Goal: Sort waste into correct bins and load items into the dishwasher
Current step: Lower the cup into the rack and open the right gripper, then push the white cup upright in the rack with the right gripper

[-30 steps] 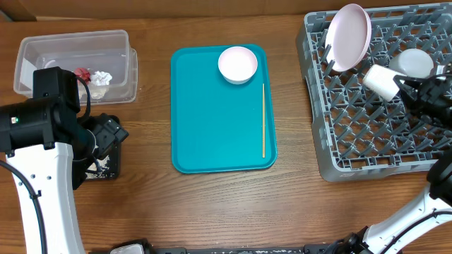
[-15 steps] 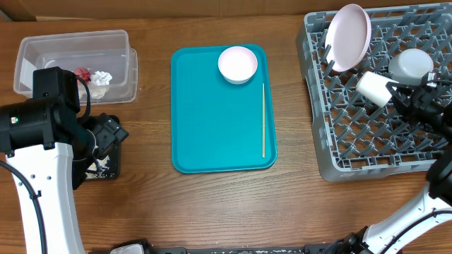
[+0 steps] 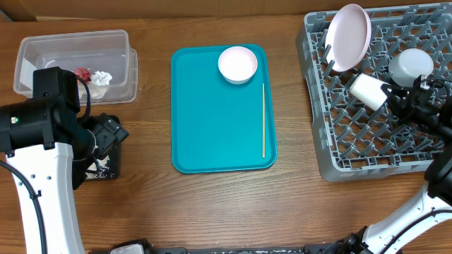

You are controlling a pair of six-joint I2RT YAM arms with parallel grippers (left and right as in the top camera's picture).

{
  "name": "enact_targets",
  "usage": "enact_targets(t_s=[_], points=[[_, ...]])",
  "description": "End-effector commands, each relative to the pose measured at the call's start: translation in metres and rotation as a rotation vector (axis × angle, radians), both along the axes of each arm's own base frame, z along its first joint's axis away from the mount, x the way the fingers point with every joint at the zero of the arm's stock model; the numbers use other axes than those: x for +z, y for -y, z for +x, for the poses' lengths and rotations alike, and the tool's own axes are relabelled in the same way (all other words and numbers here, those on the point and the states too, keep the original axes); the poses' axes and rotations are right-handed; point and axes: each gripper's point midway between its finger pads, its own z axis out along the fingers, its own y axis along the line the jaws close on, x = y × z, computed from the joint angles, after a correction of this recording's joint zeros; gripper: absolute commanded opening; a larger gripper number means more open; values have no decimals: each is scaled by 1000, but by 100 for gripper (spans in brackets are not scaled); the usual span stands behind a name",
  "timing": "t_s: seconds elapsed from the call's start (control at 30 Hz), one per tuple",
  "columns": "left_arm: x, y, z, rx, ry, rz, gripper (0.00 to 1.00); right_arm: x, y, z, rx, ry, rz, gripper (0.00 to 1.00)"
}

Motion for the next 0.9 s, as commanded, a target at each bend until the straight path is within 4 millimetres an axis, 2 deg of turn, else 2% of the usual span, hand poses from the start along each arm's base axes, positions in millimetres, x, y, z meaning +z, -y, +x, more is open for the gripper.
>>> enact_targets(t_s=[0.0, 0.3, 0.53, 0.73, 0.87], points=[[-1, -3, 0, 7, -9, 15, 100, 0, 9, -5, -33, -3, 46, 4], [-1, -3, 0, 7, -9, 15, 100, -1, 24, -11, -73, 11, 27, 5], [-1, -3, 0, 7, -9, 15, 100, 6, 27, -9, -75, 16, 23, 40], [-1, -3, 0, 7, -9, 15, 100, 13, 32, -7, -73, -10, -3, 45], [-1, -3, 0, 7, -9, 15, 100, 22, 45, -9, -92, -32, -25, 45]])
